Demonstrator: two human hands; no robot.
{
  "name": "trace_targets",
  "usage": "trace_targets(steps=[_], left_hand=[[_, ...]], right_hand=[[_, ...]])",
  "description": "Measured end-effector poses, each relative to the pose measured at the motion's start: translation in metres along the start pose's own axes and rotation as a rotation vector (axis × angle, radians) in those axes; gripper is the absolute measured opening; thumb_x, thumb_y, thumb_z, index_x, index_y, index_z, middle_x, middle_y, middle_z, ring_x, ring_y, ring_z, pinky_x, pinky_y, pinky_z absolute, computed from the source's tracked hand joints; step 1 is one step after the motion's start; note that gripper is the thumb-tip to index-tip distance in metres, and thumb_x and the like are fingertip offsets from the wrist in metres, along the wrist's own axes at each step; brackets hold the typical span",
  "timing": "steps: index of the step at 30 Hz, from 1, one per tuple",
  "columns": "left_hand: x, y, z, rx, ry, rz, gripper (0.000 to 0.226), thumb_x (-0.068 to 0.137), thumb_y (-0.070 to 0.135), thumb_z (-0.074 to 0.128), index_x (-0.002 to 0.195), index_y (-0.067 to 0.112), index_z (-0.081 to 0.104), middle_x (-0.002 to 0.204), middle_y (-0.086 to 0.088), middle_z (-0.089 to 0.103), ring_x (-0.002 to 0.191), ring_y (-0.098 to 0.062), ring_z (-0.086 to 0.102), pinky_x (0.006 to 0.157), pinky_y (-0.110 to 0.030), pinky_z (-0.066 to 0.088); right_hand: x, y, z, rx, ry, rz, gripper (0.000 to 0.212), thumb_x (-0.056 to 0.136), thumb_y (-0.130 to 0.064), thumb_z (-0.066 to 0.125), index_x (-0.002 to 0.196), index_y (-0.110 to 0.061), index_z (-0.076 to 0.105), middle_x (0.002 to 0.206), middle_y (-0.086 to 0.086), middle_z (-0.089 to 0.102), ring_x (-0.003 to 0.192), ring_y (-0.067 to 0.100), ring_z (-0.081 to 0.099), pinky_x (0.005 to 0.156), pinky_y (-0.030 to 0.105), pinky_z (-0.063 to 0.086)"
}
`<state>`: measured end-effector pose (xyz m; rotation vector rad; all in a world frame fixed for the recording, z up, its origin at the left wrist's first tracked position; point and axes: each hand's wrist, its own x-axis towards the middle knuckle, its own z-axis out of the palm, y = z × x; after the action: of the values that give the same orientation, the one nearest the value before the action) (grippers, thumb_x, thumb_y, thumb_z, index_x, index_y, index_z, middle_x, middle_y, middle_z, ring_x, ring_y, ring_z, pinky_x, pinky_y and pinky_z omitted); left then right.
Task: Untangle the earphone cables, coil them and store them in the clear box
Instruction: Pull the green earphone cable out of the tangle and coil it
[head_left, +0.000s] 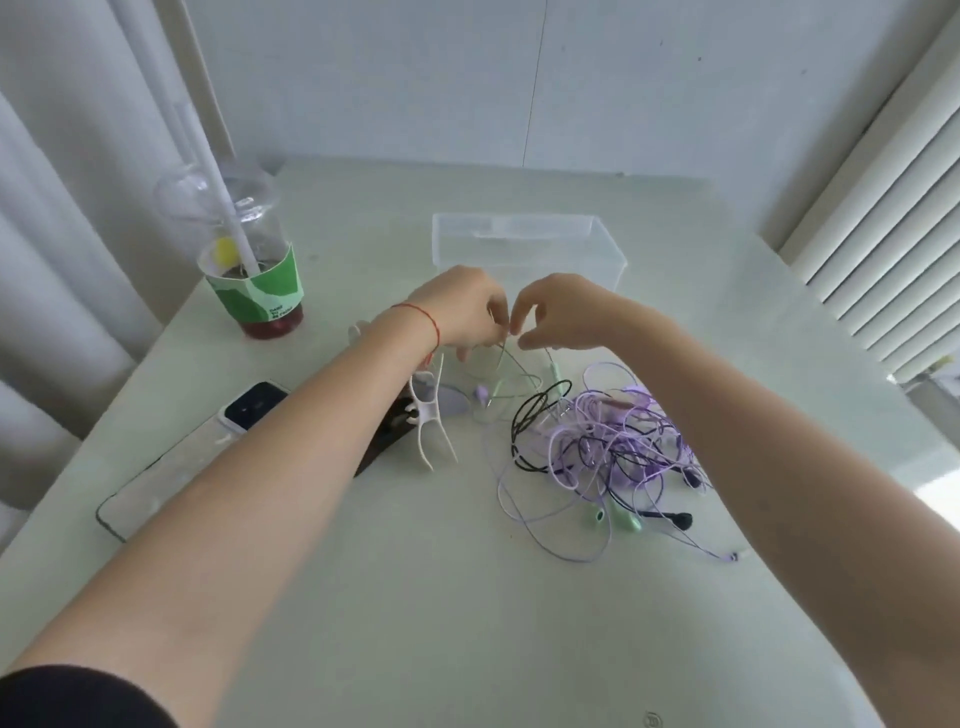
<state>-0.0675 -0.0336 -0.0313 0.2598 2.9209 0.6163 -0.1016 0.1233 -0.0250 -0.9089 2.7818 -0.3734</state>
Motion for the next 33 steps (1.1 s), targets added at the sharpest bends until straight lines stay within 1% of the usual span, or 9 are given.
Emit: trace_targets(steps=[3, 8, 13, 17, 20, 23, 27, 31, 33], left_hand=[[0.006, -0.007, -0.002, -0.023, -0.040, -0.010, 0.015, 0.083, 0.015, 0.060, 0.090, 0.025, 0.069, 0.040, 0.013, 0.057, 0.065, -0.018, 0.071, 0.072, -0.027, 0.053], [0.013, -0.014, -0.004, -0.085, -0.141, -0.029, 0.013, 0.081, 0.018, 0.063, 0.090, 0.020, 0.072, 0.075, -0.001, 0.074, 0.052, -0.012, 0.066, 0.068, -0.028, 0.053], [0.011, -0.011, -0.004, -0.133, -0.156, 0.010, 0.018, 0.086, 0.019, 0.053, 0.093, 0.016, 0.070, 0.080, 0.004, 0.074, 0.045, -0.011, 0.061, 0.065, -0.029, 0.053], [0.006, -0.005, -0.004, -0.179, -0.120, 0.014, 0.024, 0.086, 0.019, 0.047, 0.091, 0.016, 0.071, 0.081, 0.001, 0.075, 0.042, -0.015, 0.054, 0.062, -0.028, 0.049], [0.005, -0.003, -0.005, -0.297, -0.082, 0.002, 0.033, 0.088, 0.029, 0.045, 0.086, 0.016, 0.075, 0.075, 0.000, 0.074, 0.041, -0.018, 0.048, 0.060, -0.028, 0.047], [0.002, -0.004, -0.006, -0.363, -0.002, 0.009, 0.041, 0.090, 0.046, 0.054, 0.078, 0.013, 0.073, 0.067, 0.002, 0.073, 0.042, -0.013, 0.044, 0.054, -0.023, 0.043], [-0.008, -0.009, -0.010, -0.511, 0.020, 0.044, 0.034, 0.090, 0.046, 0.062, 0.086, 0.014, 0.075, 0.038, 0.016, 0.050, 0.043, -0.008, 0.032, 0.054, -0.021, 0.033], [-0.015, -0.014, -0.008, -0.651, 0.028, 0.046, 0.018, 0.081, 0.032, 0.077, 0.093, 0.018, 0.076, 0.062, 0.015, 0.064, 0.044, -0.005, 0.035, 0.053, -0.023, 0.029], [-0.017, -0.010, -0.009, -0.607, 0.057, 0.010, 0.012, 0.086, 0.032, 0.071, 0.087, 0.021, 0.076, 0.073, 0.013, 0.071, 0.040, -0.001, 0.037, 0.052, -0.023, 0.030]], right_hand=[[0.006, -0.001, 0.008, 0.044, 0.066, 0.009, 0.017, 0.077, -0.020, 0.076, 0.091, -0.017, 0.067, 0.068, -0.014, 0.047, 0.071, 0.015, 0.048, 0.061, 0.024, 0.037], [0.008, -0.001, 0.013, -0.022, 0.027, -0.027, 0.018, 0.081, -0.024, 0.072, 0.100, -0.021, 0.072, 0.069, -0.017, 0.044, 0.075, 0.013, 0.046, 0.062, 0.026, 0.031], [0.007, 0.000, 0.009, 0.016, 0.047, 0.020, 0.021, 0.083, -0.029, 0.072, 0.101, -0.020, 0.075, 0.071, -0.012, 0.049, 0.080, 0.015, 0.049, 0.070, 0.024, 0.034], [0.005, 0.001, 0.004, 0.090, 0.055, 0.081, 0.023, 0.080, -0.035, 0.074, 0.087, -0.013, 0.074, 0.073, 0.000, 0.058, 0.074, 0.017, 0.053, 0.070, 0.028, 0.042], [-0.001, 0.000, 0.001, 0.284, -0.011, 0.137, 0.036, 0.085, -0.039, 0.068, 0.080, -0.003, 0.070, 0.071, 0.008, 0.066, 0.066, 0.019, 0.062, 0.069, 0.029, 0.052], [-0.009, 0.000, 0.001, 0.682, -0.091, 0.158, 0.023, 0.093, -0.022, 0.061, 0.089, 0.001, 0.065, 0.075, 0.014, 0.068, 0.076, 0.026, 0.069, 0.082, 0.037, 0.059], [-0.017, 0.002, -0.002, 0.891, -0.113, 0.193, 0.009, 0.093, -0.013, 0.060, 0.088, -0.006, 0.063, 0.067, 0.010, 0.059, 0.071, 0.027, 0.068, 0.073, 0.032, 0.057], [-0.021, 0.003, -0.015, 0.924, 0.066, 0.192, 0.014, 0.088, -0.022, 0.068, 0.081, -0.010, 0.069, 0.065, 0.007, 0.062, 0.081, 0.028, 0.069, 0.087, 0.038, 0.056], [-0.026, 0.001, -0.022, 0.942, 0.139, 0.165, 0.017, 0.090, -0.025, 0.067, 0.084, -0.009, 0.070, 0.061, 0.005, 0.062, 0.071, 0.023, 0.067, 0.083, 0.037, 0.058]])
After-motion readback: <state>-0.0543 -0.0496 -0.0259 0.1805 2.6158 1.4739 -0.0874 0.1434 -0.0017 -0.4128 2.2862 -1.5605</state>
